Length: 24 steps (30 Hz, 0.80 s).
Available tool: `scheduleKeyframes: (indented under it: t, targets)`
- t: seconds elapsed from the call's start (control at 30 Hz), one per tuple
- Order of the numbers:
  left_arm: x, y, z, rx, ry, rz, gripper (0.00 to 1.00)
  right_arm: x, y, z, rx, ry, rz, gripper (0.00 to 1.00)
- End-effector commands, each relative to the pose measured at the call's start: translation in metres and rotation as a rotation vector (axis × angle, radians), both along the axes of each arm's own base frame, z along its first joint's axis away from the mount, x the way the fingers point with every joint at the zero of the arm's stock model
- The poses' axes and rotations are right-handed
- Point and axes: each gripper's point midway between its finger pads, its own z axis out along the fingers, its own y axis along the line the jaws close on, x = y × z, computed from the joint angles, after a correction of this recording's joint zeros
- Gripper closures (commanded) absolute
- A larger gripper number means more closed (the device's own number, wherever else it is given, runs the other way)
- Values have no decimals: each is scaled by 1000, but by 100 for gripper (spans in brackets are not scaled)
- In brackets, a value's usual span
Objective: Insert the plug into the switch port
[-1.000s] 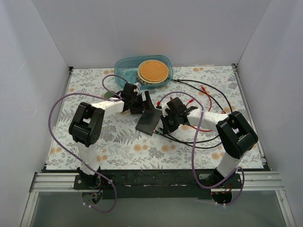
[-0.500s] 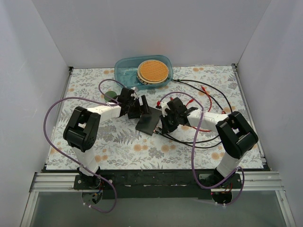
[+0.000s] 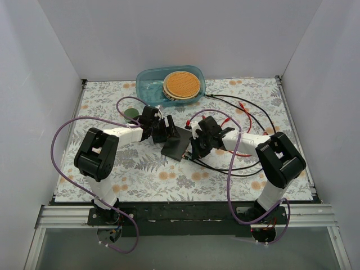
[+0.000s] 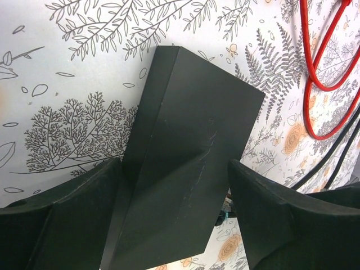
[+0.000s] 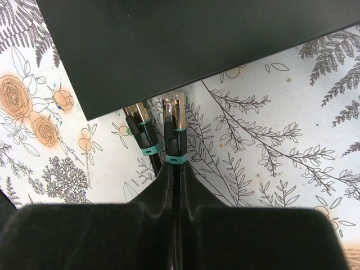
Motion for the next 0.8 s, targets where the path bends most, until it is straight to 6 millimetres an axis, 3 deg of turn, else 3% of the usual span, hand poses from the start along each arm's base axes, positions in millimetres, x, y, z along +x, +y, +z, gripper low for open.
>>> scheduleKeyframes:
  t: [0.0,0.27,0.77]
  targets:
    - [-1,-8,30,-69,-49,-21,25,6,15,7,40,6,14,99]
    - [-1,-11,39,-87,-62,-32,25,12,18,10,44,-3,13,99]
    - [-17,-18,34,-117,-63,-140,25,13,31,13,134,-65,83,99]
